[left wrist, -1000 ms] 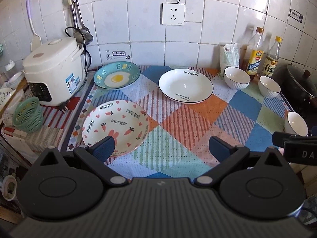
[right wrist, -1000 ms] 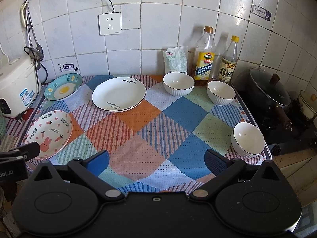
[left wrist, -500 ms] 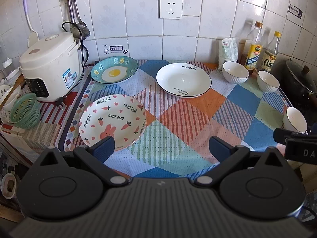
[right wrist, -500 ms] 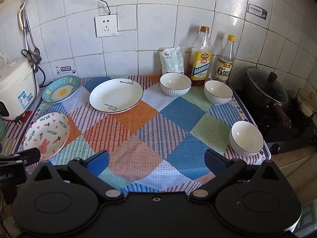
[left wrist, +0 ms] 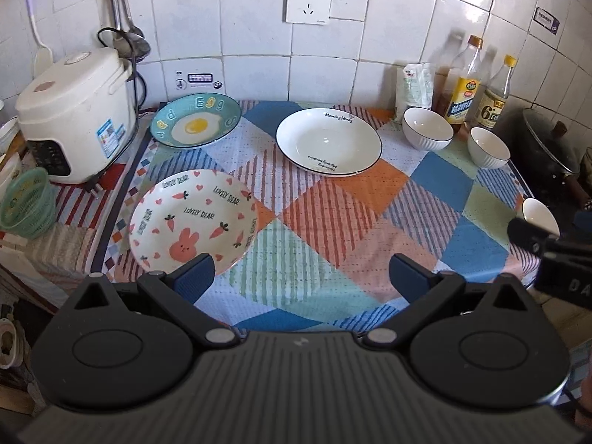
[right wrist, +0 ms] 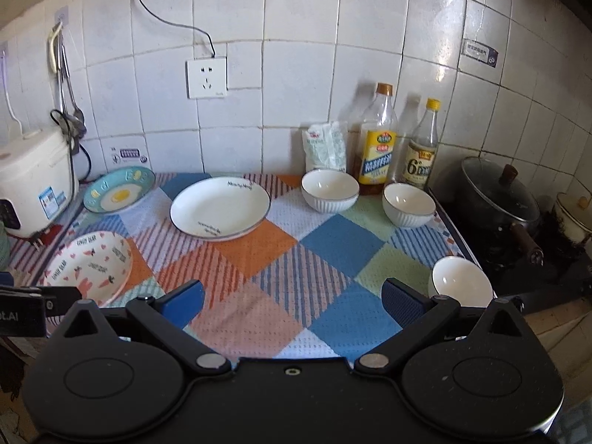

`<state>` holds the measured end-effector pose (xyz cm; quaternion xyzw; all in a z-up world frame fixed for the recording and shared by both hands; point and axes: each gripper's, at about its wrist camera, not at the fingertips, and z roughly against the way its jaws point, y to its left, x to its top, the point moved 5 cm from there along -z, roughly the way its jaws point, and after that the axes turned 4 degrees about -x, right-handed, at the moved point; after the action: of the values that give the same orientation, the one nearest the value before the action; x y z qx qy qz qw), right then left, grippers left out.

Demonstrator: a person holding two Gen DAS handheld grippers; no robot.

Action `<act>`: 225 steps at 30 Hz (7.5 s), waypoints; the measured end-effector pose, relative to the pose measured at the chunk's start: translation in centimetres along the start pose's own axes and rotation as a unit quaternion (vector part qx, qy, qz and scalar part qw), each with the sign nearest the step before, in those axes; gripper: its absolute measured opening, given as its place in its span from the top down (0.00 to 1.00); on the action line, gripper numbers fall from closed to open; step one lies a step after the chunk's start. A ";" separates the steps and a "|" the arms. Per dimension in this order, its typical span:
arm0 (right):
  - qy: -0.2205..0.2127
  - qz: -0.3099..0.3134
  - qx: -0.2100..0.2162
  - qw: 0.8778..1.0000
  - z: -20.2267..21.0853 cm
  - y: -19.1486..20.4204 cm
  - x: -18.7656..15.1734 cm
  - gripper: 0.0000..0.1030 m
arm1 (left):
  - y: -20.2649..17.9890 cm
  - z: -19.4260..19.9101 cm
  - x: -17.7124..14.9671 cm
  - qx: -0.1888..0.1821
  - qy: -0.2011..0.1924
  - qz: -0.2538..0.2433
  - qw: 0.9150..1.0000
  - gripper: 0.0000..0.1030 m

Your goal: Organize plates and bowls

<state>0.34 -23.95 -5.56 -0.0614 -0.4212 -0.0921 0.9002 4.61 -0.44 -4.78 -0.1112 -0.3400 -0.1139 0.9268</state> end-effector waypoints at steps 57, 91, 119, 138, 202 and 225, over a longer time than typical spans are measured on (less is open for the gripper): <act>0.085 -0.185 0.194 0.960 -36.7 2.1 2.6 0.83 | 5.4 -32.9 12.5 -0.028 0.065 0.094 0.993 0.71; 0.103 -0.160 0.170 0.967 -23.9 -4.4 -5.3 0.79 | -1.9 -25.0 3.0 -0.057 0.147 0.005 0.987 0.71; 0.068 0.005 0.064 0.996 -16.4 -1.4 -3.0 0.45 | -2.3 -17.3 2.6 -0.031 0.147 -0.029 0.988 0.68; 0.016 0.065 0.140 0.988 -9.7 6.0 -2.8 0.30 | 5.4 -10.7 -1.2 0.014 0.136 0.005 0.991 0.47; 0.174 -0.083 0.352 0.916 -24.0 20.8 -5.0 0.83 | 23.1 -17.9 -2.7 0.077 0.085 0.117 0.987 0.61; 0.107 -0.069 0.360 0.924 -19.8 14.5 -2.3 0.78 | 16.9 -14.1 -0.5 0.031 0.030 0.086 0.995 0.66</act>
<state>16.79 -13.25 -20.44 0.3059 -0.3300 -0.0026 0.8930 17.65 11.63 -17.77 -0.1078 -0.3046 -0.0261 0.9460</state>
